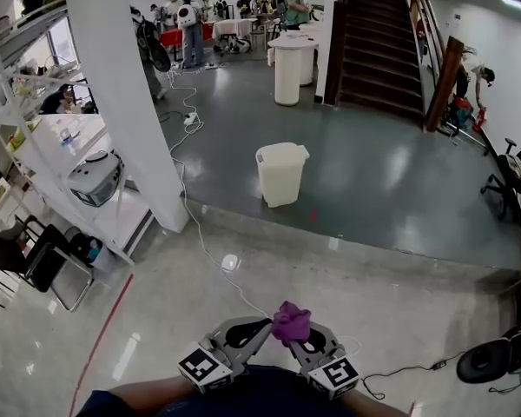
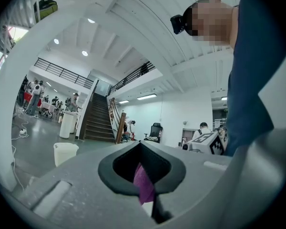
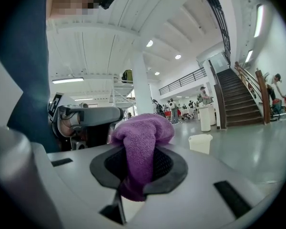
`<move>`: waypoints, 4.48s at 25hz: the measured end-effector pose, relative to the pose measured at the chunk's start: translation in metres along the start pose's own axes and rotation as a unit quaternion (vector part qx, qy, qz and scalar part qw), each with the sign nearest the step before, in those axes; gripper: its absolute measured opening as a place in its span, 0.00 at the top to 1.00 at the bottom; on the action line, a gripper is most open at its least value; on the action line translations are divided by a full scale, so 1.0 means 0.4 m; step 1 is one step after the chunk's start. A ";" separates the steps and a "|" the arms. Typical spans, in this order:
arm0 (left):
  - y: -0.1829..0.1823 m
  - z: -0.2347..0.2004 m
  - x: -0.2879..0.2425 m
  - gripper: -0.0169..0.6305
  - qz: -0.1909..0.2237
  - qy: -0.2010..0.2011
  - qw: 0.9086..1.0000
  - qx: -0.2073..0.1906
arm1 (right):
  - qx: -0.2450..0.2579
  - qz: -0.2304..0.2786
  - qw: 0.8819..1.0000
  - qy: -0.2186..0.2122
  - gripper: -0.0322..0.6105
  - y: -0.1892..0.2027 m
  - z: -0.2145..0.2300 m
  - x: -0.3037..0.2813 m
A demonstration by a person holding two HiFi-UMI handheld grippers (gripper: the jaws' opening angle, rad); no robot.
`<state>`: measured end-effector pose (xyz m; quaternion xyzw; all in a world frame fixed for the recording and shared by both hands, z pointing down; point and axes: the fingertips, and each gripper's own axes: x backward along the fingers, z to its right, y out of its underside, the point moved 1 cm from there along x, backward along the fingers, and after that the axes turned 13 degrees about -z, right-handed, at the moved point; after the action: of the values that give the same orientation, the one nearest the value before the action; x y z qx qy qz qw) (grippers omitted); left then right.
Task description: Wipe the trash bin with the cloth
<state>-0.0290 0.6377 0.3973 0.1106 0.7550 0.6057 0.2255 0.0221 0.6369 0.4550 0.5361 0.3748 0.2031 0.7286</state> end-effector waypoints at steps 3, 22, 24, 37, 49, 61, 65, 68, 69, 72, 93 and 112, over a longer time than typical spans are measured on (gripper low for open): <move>0.001 -0.028 -0.032 0.99 -0.001 0.002 1.000 0.002 | -0.001 -0.001 1.000 0.001 0.83 -0.003 0.033 -0.021; -0.176 -0.756 -0.269 0.99 0.014 0.066 0.998 -0.014 | -0.023 -0.021 0.995 0.092 0.83 -0.252 0.436 -0.599; -0.201 -0.842 -0.290 0.99 0.013 0.078 0.997 -0.017 | -0.028 -0.023 0.994 0.100 0.83 -0.291 0.472 -0.673; -0.312 -1.173 -0.374 0.99 0.012 0.094 0.995 -0.003 | -0.021 -0.013 0.992 0.125 0.83 -0.490 0.644 -0.930; -0.427 -1.357 -0.629 0.99 0.029 0.018 0.999 -0.017 | -0.007 -0.001 0.998 0.066 0.83 -0.558 0.962 -1.041; -0.428 -1.483 -0.911 0.99 -0.010 -0.018 0.999 0.028 | -0.011 -0.032 0.999 0.015 0.83 -0.568 1.273 -1.122; -0.440 -1.546 -0.933 0.99 -0.002 -0.008 1.000 0.025 | -0.005 -0.037 0.999 0.020 0.83 -0.592 1.295 -1.181; -0.454 -1.590 -0.940 0.99 0.000 0.010 1.000 0.023 | -0.005 -0.042 0.999 0.032 0.83 -0.613 1.301 -1.224; -0.460 -1.608 -0.937 0.99 0.003 0.016 1.000 0.020 | -0.005 -0.042 0.998 0.037 0.83 -0.624 1.302 -1.241; -0.470 -1.682 -0.912 0.99 0.012 0.024 0.999 0.022 | -0.006 -0.047 0.998 0.050 0.83 -0.648 1.296 -1.304; -0.482 -1.926 -0.910 0.99 -0.001 -0.002 0.999 0.043 | 0.044 -0.096 0.994 0.025 0.83 -0.669 1.421 -1.636; -0.422 -2.009 -0.997 0.99 -0.036 -0.082 0.994 0.056 | 0.187 -0.227 0.956 -0.006 0.83 -0.420 1.659 -1.950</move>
<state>-0.0441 -0.2734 0.4489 0.1456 0.7702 0.5428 0.3016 0.0147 -0.3823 0.6502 0.5649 0.5135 -0.0446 0.6444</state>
